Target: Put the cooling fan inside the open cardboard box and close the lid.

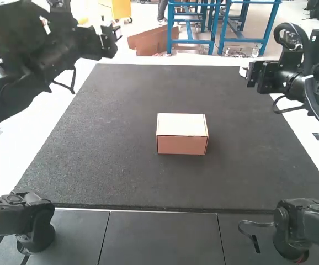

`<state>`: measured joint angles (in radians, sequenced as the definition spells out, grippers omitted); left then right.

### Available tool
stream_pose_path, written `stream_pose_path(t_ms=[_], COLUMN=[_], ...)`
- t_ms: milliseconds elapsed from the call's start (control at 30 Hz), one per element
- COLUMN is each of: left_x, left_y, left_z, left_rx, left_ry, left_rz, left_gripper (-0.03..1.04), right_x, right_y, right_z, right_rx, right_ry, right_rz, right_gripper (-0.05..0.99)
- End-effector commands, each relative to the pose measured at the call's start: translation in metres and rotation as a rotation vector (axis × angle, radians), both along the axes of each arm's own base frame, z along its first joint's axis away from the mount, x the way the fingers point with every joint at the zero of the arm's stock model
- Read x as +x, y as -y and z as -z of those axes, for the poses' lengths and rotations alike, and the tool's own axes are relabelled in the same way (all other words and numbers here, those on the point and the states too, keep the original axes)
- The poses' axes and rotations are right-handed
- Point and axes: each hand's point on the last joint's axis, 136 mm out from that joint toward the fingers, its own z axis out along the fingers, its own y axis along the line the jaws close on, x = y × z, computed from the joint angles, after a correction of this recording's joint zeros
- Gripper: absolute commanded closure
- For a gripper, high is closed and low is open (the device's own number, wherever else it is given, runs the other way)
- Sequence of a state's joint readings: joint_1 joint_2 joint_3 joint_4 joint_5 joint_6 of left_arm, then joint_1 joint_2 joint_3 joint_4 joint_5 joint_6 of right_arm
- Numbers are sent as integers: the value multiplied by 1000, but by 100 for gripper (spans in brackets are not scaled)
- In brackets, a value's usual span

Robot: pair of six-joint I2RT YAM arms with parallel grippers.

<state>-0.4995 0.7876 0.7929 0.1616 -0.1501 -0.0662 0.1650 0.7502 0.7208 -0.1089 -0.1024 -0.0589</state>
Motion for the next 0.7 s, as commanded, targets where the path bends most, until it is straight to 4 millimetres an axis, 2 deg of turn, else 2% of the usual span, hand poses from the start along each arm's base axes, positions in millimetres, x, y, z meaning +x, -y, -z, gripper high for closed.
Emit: stream_pose_path(t_ms=[0, 67, 200, 300, 667], left_x=[-7, -15, -31, -41, -64], left_y=[-21, -31, -46, -54, -72], left_z=[34, 49, 74, 91, 135], left_rx=[15, 6, -21, -37, -75], left_ry=[-15, -13, 21, 41, 95], left_rz=[-84, -116, -148, -161, -188], left_gripper=[4, 4, 4, 4, 4], right_x=[-8, -11, -20, -27, -52], right_y=[12, 16, 22, 26, 46], right_z=[5, 16, 17, 24, 55], right_rx=[-38, -51, -30, -22, 4], right_ry=[39, 54, 177, 217, 309], right_rz=[41, 60, 90, 102, 177], right_gripper=[2, 2, 2, 2, 2])
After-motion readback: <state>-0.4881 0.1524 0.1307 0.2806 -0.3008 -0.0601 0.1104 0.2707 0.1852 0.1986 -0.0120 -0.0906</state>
